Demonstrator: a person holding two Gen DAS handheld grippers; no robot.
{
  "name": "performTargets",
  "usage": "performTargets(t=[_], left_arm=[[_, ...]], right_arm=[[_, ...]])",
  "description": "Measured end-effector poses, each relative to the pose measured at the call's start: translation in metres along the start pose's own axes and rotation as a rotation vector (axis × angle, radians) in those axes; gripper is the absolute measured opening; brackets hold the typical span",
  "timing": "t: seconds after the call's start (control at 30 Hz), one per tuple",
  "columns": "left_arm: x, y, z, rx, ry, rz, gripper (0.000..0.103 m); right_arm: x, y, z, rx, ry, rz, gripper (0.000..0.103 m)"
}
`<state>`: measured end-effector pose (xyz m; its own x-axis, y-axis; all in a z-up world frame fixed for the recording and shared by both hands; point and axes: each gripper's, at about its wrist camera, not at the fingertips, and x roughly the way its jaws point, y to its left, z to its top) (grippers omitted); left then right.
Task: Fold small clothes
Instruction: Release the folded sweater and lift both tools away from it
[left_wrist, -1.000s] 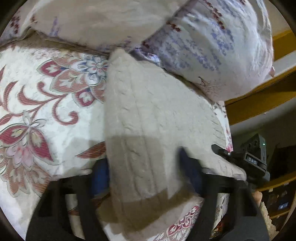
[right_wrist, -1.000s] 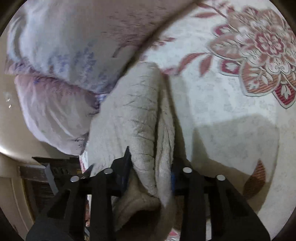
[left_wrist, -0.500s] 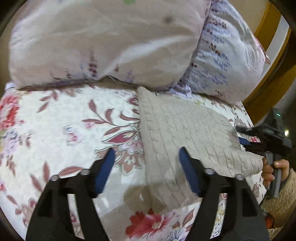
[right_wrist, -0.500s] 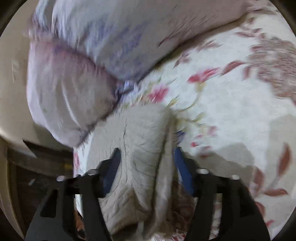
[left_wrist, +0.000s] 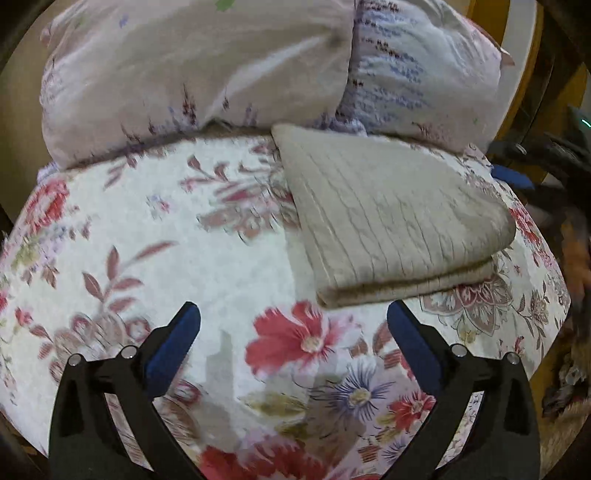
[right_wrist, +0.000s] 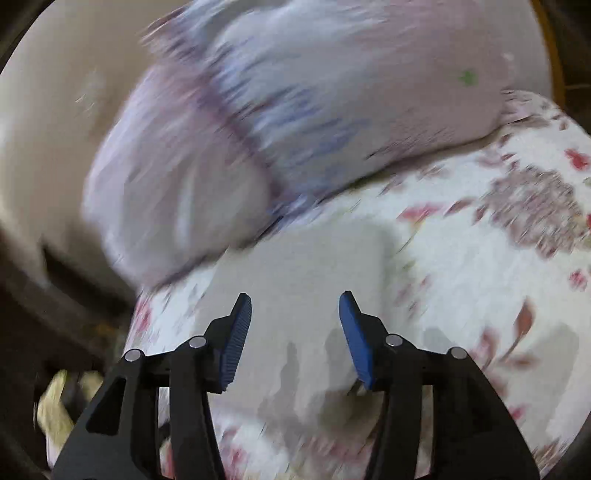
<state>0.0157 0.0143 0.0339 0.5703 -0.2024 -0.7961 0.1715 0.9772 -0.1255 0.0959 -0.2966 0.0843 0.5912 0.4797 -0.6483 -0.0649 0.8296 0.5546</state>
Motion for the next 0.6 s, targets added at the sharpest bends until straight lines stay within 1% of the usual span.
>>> performTargets(t=[0.03, 0.07, 0.1, 0.13, 0.17, 0.2, 0.23, 0.27, 0.3, 0.33, 0.37, 0.43, 0.47, 0.53, 0.6], left_arm=[[0.004, -0.002, -0.001, -0.009, 0.011, -0.008, 0.101], [0.008, -0.004, -0.002, -0.013, 0.02, -0.013, 0.101], [0.014, -0.007, -0.002, -0.016, 0.034, -0.008, 0.101], [0.017, -0.009, -0.002, -0.016, 0.042, -0.002, 0.101], [0.02, -0.012, -0.002, -0.017, 0.049, 0.005, 0.101], [0.025, -0.015, -0.002, -0.017, 0.065, 0.013, 0.101], [0.027, -0.017, -0.003, -0.022, 0.07, 0.013, 0.101], [0.028, -0.018, -0.003, -0.03, 0.073, 0.01, 0.101], [0.031, -0.02, -0.004, -0.047, 0.081, 0.002, 0.101], [0.034, -0.02, -0.005, -0.057, 0.088, 0.004, 0.101], [0.038, -0.021, -0.006, -0.067, 0.1, 0.014, 0.101], [0.046, -0.021, -0.009, -0.083, 0.132, 0.042, 0.101], [0.046, -0.023, -0.009, -0.075, 0.123, 0.052, 0.101], [0.047, -0.028, -0.011, -0.059, 0.129, 0.079, 0.101], [0.048, -0.032, -0.013, -0.044, 0.136, 0.106, 0.101]], right_arm=[[0.007, 0.003, -0.01, -0.023, 0.042, -0.008, 0.052], [0.023, 0.0, -0.022, -0.034, 0.108, -0.078, 0.052], [0.042, -0.005, -0.024, -0.022, 0.163, -0.161, 0.05], [0.057, -0.019, -0.027, 0.01, 0.207, -0.208, 0.047], [0.054, -0.025, -0.028, 0.047, 0.167, -0.197, 0.044], [0.046, -0.022, -0.028, 0.063, 0.143, -0.202, 0.044], [0.034, -0.016, -0.029, 0.052, 0.12, -0.201, 0.045], [0.026, -0.009, -0.032, 0.024, 0.098, -0.198, 0.055], [0.014, 0.0, -0.038, -0.024, 0.068, -0.213, 0.081], [0.008, 0.009, -0.048, -0.074, 0.039, -0.255, 0.091], [0.003, 0.016, -0.062, -0.128, 0.025, -0.29, 0.093], [0.01, 0.015, -0.081, -0.17, 0.061, -0.335, 0.093], [0.019, 0.014, -0.093, -0.175, 0.093, -0.365, 0.093], [0.031, 0.01, -0.106, -0.173, 0.129, -0.394, 0.093], [0.039, 0.011, -0.113, -0.201, 0.143, -0.44, 0.094]])
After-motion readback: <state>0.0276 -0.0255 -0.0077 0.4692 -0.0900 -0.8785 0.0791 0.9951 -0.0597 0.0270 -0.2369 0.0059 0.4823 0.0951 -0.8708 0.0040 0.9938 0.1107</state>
